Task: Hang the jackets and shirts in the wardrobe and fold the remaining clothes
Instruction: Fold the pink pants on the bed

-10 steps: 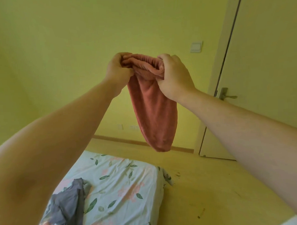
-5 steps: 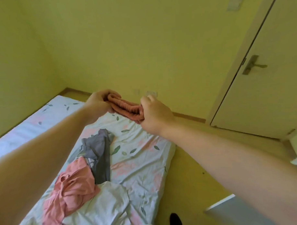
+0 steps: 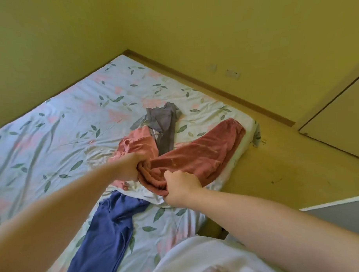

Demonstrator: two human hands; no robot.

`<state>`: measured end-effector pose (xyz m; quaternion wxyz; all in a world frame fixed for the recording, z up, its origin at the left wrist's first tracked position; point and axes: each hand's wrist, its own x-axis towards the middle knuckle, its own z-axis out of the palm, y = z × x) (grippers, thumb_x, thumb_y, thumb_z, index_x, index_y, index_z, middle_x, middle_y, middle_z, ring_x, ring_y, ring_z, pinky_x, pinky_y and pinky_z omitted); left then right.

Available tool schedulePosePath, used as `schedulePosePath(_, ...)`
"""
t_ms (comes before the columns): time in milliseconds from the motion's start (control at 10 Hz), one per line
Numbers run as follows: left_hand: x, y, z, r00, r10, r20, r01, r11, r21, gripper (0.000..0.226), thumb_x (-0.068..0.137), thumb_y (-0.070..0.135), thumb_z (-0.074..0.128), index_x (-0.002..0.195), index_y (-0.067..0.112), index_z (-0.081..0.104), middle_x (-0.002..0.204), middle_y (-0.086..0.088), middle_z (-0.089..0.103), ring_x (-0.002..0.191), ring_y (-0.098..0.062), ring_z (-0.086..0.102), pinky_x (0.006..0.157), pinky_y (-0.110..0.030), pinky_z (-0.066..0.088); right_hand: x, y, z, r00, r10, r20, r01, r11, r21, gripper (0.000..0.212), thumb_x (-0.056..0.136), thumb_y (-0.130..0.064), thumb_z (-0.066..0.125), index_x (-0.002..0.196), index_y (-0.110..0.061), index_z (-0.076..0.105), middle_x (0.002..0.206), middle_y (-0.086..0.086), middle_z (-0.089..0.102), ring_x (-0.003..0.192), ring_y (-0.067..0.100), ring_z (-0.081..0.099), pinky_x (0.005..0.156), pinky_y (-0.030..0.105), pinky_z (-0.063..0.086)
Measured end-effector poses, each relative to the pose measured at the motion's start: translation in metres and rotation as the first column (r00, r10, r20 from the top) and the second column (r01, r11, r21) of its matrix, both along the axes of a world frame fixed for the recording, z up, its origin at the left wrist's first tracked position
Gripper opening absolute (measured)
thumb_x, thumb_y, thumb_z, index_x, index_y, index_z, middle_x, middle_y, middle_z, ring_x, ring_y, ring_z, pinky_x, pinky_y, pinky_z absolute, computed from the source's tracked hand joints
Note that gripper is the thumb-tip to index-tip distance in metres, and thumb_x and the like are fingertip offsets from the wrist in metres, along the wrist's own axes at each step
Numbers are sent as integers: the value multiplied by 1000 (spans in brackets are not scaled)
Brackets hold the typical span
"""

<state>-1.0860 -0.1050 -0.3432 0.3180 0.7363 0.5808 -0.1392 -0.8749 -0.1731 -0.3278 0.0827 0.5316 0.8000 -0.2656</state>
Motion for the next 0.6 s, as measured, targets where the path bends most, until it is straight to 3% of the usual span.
schedulePosePath(100,-37,-28,-12,999,-44,22,43,998,37,25,80,-6,51,64,12,53,66,-5,50,58,-15,44,57,-27,40,-41,-28,-8,996,84,-42,-88,991,-99,29,85,-35,66,102,-19,49,109,5,62,88,31,61,66,34,43)
schedulePosePath(200,-68,-55,-3,997,-10,-78,-4,984,-176,32,71,-15,50,78,13,64,68,3,59,61,-12,50,54,-18,43,-77,-50,-11,983,138,-124,-157,974,-165,25,82,-35,65,97,-20,52,110,0,64,89,28,62,65,31,43)
schedulePosePath(300,-89,-71,6,988,0,-155,-48,952,-302,34,70,-13,61,93,11,65,77,5,59,65,-12,49,52,-10,41,-102,-64,-12,968,167,-187,-208,952,-225,26,79,-32,68,99,-20,56,97,0,67,82,27,65,65,34,55)
schedulePosePath(400,-93,-80,6,972,64,-227,-126,954,-271,35,80,4,79,96,29,62,89,8,66,64,-3,58,47,-7,44,-107,-68,-15,965,181,-188,-226,941,-252,22,80,-29,68,95,-20,56,92,2,67,79,26,65,61,33,55)
schedulePosePath(500,-87,-80,-7,962,64,-264,-117,975,-190,36,85,8,76,95,36,57,92,9,66,65,0,58,47,-8,44,-97,-60,-20,976,166,-143,-200,943,-268,21,81,-28,70,94,-19,56,98,4,66,81,26,63,58,30,48)
schedulePosePath(600,-65,-65,-13,970,61,-236,-98,984,-149,38,83,15,77,94,44,55,89,16,66,71,-1,61,56,-12,46,-75,-47,-27,988,87,-131,-124,945,-302,32,81,-28,71,106,-13,59,104,7,67,87,27,65,68,35,56)
